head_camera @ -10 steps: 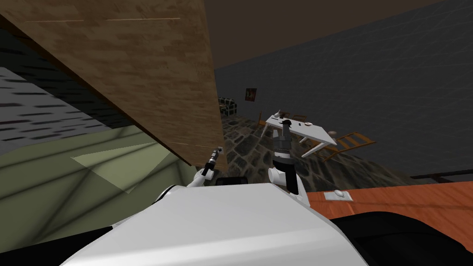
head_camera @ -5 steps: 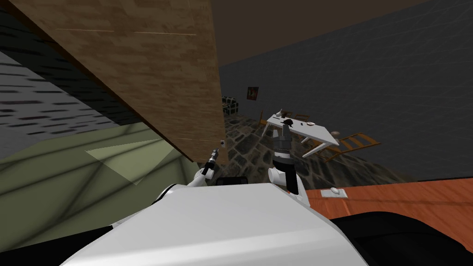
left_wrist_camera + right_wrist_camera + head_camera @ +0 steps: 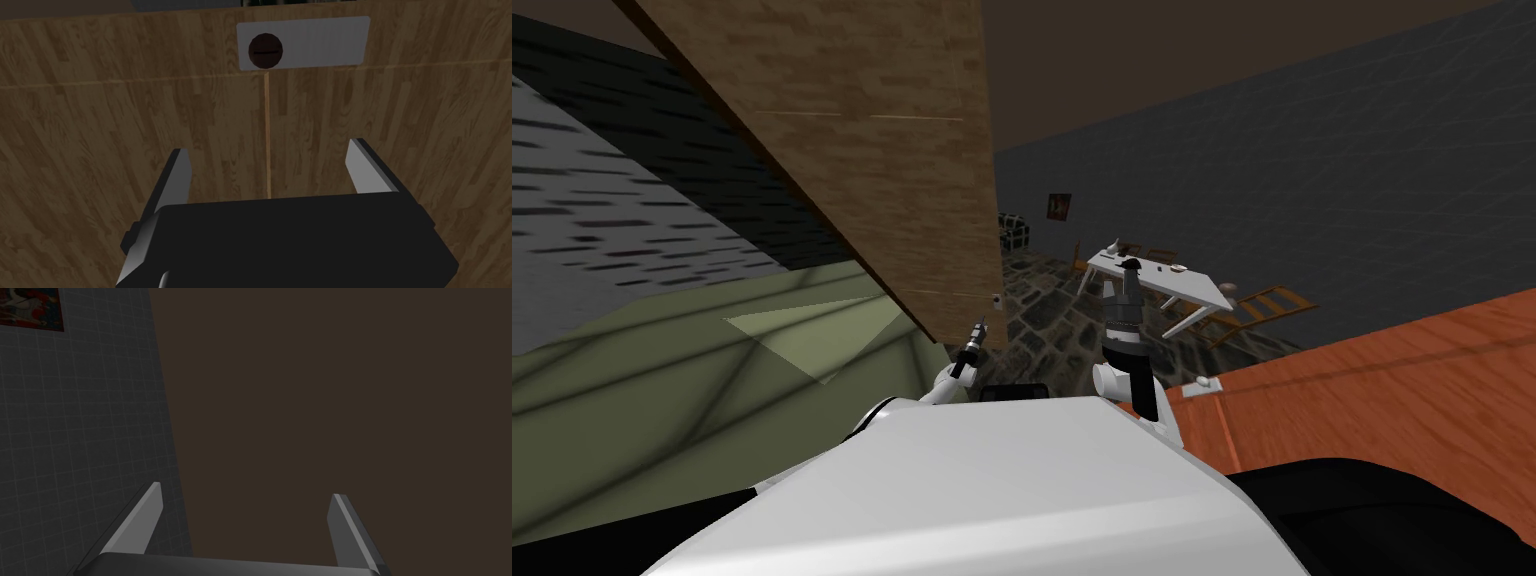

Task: Push the door open

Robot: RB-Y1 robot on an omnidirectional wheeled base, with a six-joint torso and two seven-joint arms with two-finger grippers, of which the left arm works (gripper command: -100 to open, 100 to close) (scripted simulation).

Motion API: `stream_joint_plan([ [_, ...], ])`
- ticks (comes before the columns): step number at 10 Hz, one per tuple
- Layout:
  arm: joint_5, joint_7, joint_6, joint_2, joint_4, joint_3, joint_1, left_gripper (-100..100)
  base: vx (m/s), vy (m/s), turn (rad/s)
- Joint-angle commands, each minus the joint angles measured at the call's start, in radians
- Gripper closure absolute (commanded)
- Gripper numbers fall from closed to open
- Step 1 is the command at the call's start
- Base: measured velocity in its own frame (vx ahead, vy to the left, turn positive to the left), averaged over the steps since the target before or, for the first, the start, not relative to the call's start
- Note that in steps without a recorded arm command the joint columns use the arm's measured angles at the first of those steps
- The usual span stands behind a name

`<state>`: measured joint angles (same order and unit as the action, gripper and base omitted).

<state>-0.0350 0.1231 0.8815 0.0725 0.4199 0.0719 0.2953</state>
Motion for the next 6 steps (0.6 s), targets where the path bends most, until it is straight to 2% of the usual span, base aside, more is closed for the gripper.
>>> stream_joint_plan([
  [1,0.002,-0.004,0.004,0.005,-0.001,-0.003,-0.002,-100,0.133,-0.048,-0.039],
  [6,0.008,-0.014,0.013,0.006,-0.002,-0.013,-0.006,-100,0.225,-0.040,-0.029],
])
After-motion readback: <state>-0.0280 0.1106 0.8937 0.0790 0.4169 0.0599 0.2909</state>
